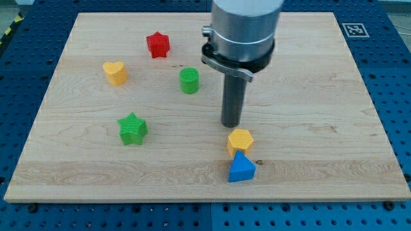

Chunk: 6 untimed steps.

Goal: Move the arm to the bottom of the red star

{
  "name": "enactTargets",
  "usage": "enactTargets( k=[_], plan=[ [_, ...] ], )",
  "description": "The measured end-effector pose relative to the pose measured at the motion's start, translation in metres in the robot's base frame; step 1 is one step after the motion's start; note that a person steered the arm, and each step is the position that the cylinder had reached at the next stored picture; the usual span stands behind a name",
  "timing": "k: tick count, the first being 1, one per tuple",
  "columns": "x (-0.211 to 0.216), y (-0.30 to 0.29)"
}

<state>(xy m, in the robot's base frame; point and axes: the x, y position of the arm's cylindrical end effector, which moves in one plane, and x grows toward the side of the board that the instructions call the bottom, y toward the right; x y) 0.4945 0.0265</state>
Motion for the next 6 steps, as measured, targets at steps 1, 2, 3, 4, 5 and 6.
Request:
enactTargets(
  k=[1,2,3,4,5,6],
  plan=[
    [-0.007,-0.033],
    [-0.034,-0.069],
    [-0.067,-0.093],
    [-0.077,-0.118],
    [-0.094,-0.127],
    [-0.104,-0.113]
  ],
)
